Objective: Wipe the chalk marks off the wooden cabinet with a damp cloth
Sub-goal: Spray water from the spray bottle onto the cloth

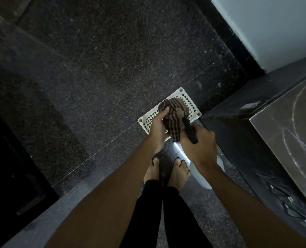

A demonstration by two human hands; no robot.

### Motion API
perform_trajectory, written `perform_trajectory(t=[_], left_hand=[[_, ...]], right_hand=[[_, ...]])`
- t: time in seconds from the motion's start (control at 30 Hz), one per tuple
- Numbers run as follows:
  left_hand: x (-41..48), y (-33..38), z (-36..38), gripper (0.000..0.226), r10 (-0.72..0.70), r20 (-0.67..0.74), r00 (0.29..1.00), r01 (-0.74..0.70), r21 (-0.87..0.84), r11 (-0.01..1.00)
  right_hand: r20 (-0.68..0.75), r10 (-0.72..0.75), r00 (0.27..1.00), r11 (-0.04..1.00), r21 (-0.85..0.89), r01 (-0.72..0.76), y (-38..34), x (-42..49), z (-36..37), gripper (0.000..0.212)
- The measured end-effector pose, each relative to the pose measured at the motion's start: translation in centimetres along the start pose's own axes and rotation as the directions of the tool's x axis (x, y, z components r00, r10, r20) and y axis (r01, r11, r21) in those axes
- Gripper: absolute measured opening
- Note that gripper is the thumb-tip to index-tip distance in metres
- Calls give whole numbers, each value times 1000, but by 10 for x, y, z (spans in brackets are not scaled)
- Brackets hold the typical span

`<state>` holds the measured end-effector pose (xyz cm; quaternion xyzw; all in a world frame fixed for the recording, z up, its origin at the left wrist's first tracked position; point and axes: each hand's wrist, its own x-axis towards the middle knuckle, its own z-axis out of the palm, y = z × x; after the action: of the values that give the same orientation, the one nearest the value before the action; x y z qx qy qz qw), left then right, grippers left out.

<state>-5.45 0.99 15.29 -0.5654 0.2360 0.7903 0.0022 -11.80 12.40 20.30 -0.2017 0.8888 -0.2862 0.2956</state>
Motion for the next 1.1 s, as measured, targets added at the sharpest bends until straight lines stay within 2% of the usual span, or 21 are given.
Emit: perform_trajectory(t=[0.17,0.33,0.5,0.6,0.73,0.8,0.9,1.0,1.1], left_hand=[[1,2,-3,51,-12,-13,1000,12,19,1000],[7,1,-9,55,13,-108,994,-15,-18,1000],[12,3,-14,54,25,-183,983,-43,-92,995],[13,6,-15,56,9,-206,979,-33,-112,993],[13,11,-15,56,-37,-220,975,5,-144,989],[14,12,-16,55,-48,-206,977,20,-135,991],[16,10,-21,56,-36,-202,979,13,-115,993],[23,10,-30,61,-38,-211,977,10,-132,991],[32,10,-40,60,-27,-202,979,-2,-139,990]], right_hand=[[53,64,997,997,-39,-62,-2,12,2,47],[104,142,984,987,-90,-133,0,10,13,45],[128,-32,991,993,-110,47,8,1,20,29],[163,70,984,981,-190,-38,14,0,25,33],[171,168,971,977,-164,-140,22,1,29,43],[140,131,981,988,-101,-118,25,2,29,38],[57,-9,998,1000,14,8,27,10,24,24],[24,-59,998,998,36,58,32,26,24,9],[2,-82,997,995,65,82,44,52,35,23]])
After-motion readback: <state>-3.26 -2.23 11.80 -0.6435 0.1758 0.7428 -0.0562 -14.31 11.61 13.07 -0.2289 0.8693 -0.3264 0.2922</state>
